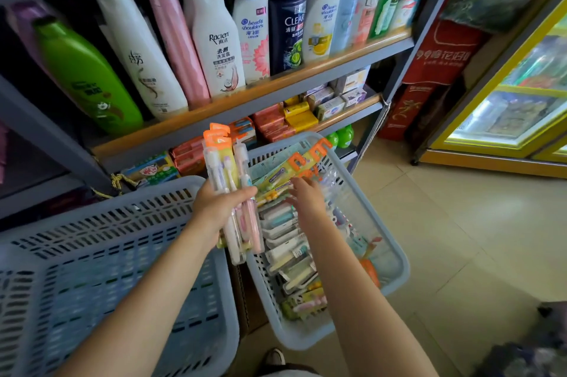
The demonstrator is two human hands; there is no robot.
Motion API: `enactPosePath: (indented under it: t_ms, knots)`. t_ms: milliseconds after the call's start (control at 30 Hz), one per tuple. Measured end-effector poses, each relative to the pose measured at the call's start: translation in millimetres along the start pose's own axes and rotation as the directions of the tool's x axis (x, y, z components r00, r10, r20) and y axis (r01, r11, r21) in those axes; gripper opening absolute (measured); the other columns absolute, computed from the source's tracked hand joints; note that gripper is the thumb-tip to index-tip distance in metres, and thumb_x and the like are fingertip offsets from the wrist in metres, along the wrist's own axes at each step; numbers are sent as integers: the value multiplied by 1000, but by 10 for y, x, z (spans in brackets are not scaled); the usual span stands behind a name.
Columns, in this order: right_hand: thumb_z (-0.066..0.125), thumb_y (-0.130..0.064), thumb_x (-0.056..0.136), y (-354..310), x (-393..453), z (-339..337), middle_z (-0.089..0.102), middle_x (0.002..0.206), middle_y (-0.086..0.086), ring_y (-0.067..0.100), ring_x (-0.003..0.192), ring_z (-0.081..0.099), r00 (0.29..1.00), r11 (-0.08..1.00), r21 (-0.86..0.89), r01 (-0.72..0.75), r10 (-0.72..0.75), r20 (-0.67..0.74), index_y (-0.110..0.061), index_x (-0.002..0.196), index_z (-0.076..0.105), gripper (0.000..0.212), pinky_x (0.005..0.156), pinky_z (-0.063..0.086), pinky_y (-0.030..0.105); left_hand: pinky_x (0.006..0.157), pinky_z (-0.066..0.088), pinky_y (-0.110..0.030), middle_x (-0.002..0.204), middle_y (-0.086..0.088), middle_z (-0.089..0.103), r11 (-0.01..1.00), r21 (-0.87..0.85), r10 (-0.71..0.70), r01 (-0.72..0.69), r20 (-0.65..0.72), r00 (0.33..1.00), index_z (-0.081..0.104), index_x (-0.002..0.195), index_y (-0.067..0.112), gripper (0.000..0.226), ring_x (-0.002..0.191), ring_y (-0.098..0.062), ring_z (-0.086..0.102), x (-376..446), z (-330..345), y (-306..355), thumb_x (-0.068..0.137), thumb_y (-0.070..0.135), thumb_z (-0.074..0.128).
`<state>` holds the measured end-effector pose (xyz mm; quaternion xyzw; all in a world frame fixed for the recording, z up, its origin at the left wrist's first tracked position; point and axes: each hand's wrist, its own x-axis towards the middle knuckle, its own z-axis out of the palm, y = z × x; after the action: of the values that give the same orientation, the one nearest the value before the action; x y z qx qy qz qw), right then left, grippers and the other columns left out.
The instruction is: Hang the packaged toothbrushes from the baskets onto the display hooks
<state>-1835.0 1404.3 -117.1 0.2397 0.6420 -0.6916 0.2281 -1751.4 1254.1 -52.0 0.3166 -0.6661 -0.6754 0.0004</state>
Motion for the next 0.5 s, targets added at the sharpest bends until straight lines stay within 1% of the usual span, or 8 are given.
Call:
enactPosePath:
  t_ms: [67,100,200,233,300,367,433,500]
  knots:
    - [63,-32,97,-27,268,43,45,147,12,23,104,58,995,997,-54,-63,59,-80,-5,151,36,66,105,50,48,81,56,-34,100,-3,75,1000,17,14,-14,-31,999,68,101,21,34,90,-22,72,111,0,21,75,13,88]
    - [67,-37,94,-27,405,67,41,151,10,24,107,56,990,994,-68,-87,78,-120,-4,152,34,74,104,50,47,81,54,-33,99,-3,75,1000,19,15,-14,-48,999,68,100,22,33,90,-22,72,164,-2,18,75,14,88]
    - [77,-50,84,-29,686,179,43,137,6,23,99,58,976,985,-81,-154,139,-167,-1,153,31,96,86,55,42,81,53,-34,100,-3,75,1000,15,-21,23,-85,996,69,103,19,34,93,-24,71,298,-19,-44,75,14,87]
    - [79,-52,81,-33,732,228,43,144,8,28,109,60,974,983,-93,-161,143,-176,-3,155,28,103,90,54,43,82,54,-35,101,-4,75,999,10,-35,36,-90,995,69,104,19,35,93,-24,71,330,-28,-61,75,14,87]
    - [85,-51,75,6,850,345,40,156,12,35,134,50,970,986,-78,-151,132,-206,-8,159,17,116,109,46,46,84,55,-36,100,-2,76,999,12,-45,47,-86,995,69,102,21,34,92,-22,72,378,-42,-82,75,15,88]
    - [89,-54,68,-8,894,459,34,160,11,34,141,43,957,983,-78,-164,139,-254,-11,160,9,130,114,41,46,85,54,-35,99,0,76,999,8,-50,51,-83,995,69,99,24,32,92,-20,72,399,-59,-85,75,15,88]
    - [87,-56,68,-33,922,523,26,164,12,32,143,42,943,975,-105,-196,157,-295,-7,160,5,133,113,40,43,83,54,-34,97,2,76,998,-7,-59,59,-87,994,69,98,24,30,91,-19,72,405,-70,-89,75,15,87]
    - [83,-49,79,-60,949,555,22,164,16,34,145,38,937,964,-149,-222,169,-306,-1,157,6,120,112,37,41,78,53,-30,95,3,76,998,-6,-63,63,-87,994,69,98,24,29,88,-16,72,398,-71,-91,76,15,87]
